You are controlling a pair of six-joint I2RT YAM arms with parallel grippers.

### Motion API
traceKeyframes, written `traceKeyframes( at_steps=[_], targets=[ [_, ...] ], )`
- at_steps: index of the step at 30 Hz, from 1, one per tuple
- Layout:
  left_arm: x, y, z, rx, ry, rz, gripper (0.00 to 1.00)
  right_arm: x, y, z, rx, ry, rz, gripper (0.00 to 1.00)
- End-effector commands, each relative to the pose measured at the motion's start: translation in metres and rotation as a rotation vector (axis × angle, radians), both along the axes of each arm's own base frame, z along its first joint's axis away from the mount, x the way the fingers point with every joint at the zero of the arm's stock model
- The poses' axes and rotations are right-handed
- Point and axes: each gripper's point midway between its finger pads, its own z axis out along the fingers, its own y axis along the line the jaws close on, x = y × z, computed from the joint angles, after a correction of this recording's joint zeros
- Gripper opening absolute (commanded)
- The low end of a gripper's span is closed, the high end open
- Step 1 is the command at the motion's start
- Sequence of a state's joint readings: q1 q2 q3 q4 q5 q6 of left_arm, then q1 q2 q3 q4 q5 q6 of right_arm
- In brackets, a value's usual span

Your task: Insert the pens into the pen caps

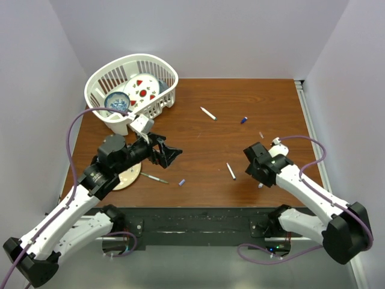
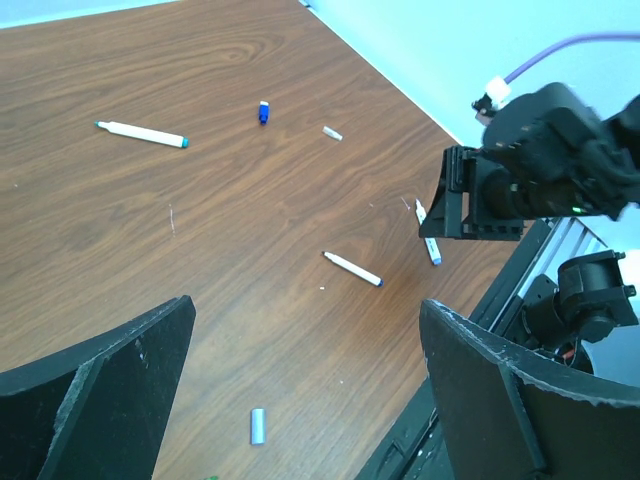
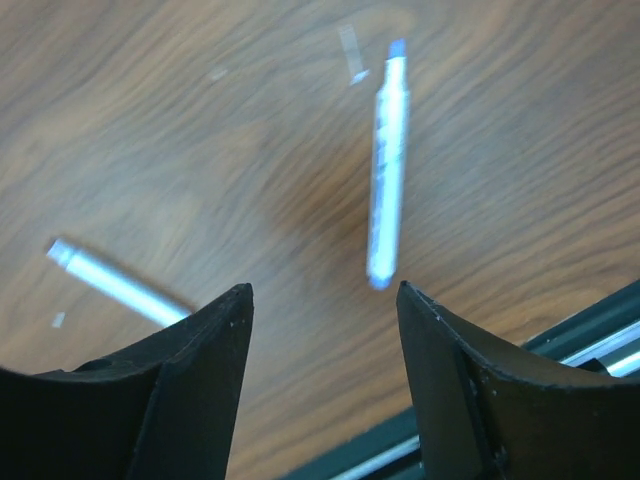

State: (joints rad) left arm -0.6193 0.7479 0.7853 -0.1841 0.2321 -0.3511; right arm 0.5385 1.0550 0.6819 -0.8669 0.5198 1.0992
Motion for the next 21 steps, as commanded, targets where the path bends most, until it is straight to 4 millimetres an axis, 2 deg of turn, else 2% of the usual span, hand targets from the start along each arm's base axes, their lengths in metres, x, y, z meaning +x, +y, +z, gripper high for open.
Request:
traceKeyframes(
  at_steps=[1, 9, 21],
  targets=[
    [0.002, 0.004, 0.005, -0.008, -0.044, 0.013, 1.0, 0.009, -0.013, -0.018, 0.033, -0.001, -0.063, 0.61],
    [0.0, 0.003, 0.005, -0.009, -0.043, 0.002, 1.0, 0.004, -0.025, -0.033, -0.012, 0.047, -0.107, 0.55],
    [0.0, 0.003, 0.005, -0.011, -0.046, 0.004, 1.0, 0.002, -0.026, -0.058, 0.007, 0.086, -0.12, 0.49]
  ],
)
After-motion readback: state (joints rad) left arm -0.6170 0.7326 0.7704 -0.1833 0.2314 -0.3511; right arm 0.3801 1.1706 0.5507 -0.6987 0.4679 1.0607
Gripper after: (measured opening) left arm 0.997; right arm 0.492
